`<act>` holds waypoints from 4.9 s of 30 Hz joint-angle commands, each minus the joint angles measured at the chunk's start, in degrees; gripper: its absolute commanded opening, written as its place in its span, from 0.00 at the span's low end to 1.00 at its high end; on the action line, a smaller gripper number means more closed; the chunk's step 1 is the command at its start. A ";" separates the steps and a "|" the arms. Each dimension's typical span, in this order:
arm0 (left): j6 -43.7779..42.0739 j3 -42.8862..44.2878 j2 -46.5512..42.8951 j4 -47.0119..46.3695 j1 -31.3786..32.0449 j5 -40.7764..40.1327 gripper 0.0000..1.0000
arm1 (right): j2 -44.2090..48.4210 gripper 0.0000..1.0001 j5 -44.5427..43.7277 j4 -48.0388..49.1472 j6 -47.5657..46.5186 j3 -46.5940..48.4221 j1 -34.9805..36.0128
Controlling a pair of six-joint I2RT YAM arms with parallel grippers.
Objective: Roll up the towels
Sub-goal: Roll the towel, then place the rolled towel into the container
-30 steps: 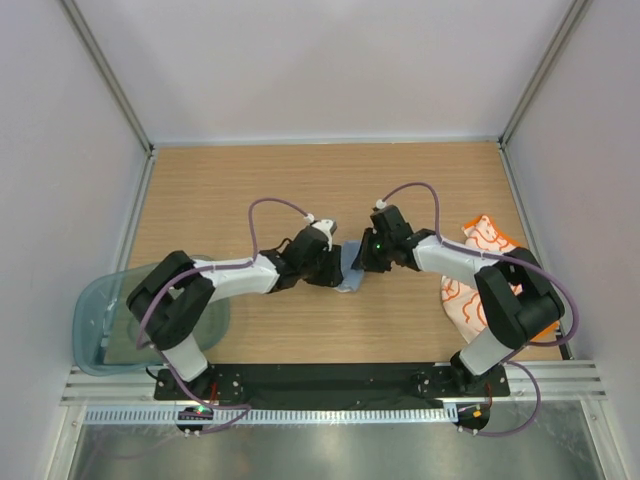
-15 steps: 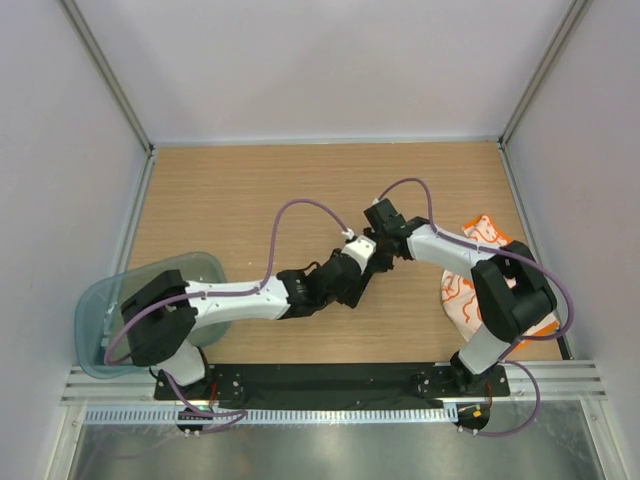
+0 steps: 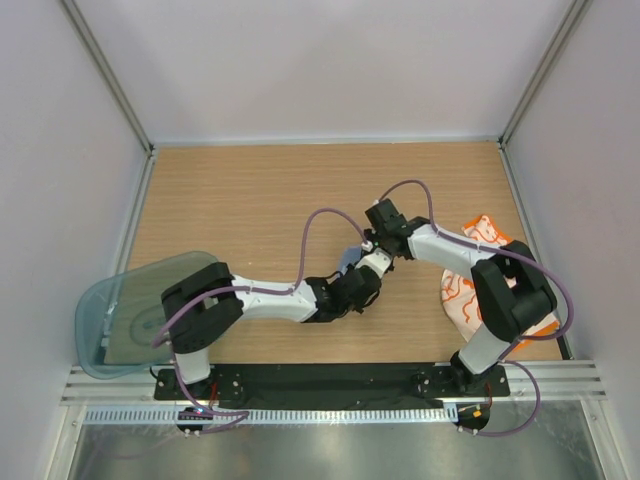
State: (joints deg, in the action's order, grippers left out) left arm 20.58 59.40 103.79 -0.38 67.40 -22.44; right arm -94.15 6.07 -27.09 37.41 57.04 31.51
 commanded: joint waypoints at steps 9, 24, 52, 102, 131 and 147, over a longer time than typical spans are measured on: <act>0.25 -3.58 -2.09 -5.41 -0.42 -2.62 0.00 | 3.53 0.25 8.18 3.01 1.79 -4.56 0.92; 5.96 -12.63 -11.59 -10.86 -7.79 18.56 0.00 | 19.15 0.86 -2.73 -1.14 1.61 -2.27 -3.99; 33.38 -26.35 -8.25 -39.96 -31.53 52.93 0.00 | 7.76 0.88 8.52 56.09 20.86 -28.21 -5.58; 35.84 -23.88 -2.63 -43.35 -37.25 54.95 0.70 | -0.05 0.01 22.41 89.36 30.35 -32.24 -2.85; 55.17 -27.67 -0.94 -74.68 -38.65 62.60 0.00 | -6.84 0.72 26.63 116.04 44.42 -33.74 -1.97; 29.01 -18.45 -46.64 8.16 -52.53 43.11 0.00 | 22.85 0.86 14.25 42.34 9.13 -20.84 -1.71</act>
State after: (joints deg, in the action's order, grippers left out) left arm 61.80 34.54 64.79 -23.05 15.75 31.88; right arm -78.32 27.51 43.07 64.14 28.10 28.67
